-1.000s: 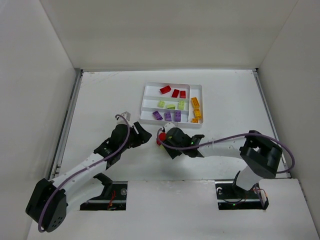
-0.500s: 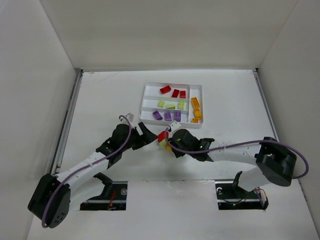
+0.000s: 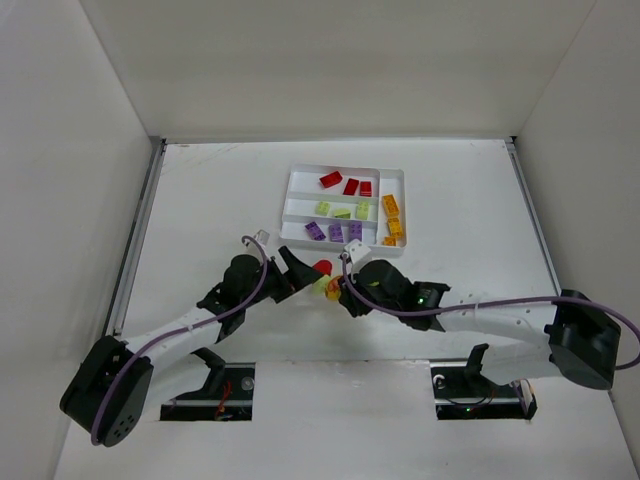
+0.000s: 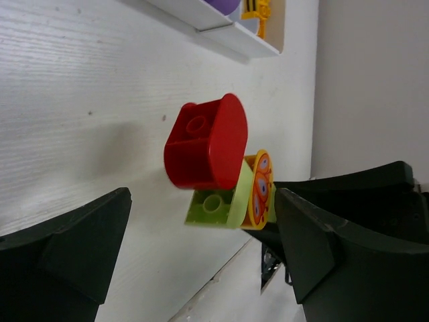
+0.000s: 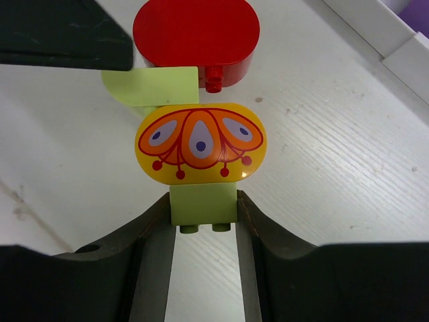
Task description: Sort the legos into containers by color
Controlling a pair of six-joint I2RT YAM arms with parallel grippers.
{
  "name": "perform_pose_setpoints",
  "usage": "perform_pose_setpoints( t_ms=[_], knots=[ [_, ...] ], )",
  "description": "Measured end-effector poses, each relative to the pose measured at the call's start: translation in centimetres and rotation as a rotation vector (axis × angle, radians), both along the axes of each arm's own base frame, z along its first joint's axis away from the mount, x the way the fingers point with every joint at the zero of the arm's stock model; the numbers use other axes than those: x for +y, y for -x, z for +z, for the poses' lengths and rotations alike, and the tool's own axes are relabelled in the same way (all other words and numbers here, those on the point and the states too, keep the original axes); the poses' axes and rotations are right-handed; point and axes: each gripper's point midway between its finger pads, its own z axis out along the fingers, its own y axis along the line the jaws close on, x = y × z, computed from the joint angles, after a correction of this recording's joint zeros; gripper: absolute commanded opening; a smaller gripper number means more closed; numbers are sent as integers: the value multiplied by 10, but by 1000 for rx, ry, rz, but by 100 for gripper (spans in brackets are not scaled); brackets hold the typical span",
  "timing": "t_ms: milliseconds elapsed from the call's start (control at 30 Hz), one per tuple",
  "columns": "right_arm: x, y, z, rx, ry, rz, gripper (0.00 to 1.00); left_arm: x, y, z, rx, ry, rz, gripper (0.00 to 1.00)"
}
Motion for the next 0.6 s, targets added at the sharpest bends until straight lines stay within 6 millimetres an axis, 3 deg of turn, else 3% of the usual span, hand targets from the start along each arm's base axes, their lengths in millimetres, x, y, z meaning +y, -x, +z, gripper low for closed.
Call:
perform_pose_setpoints(
  t_ms=[200,600],
  knots=[
    [12,6,11,5,-66,43,42,-10,-1,20,-32,92,-25,84],
    [24,7,21,-4,-123,67,42,-15,8,26,13,157,-58,66]
  ],
)
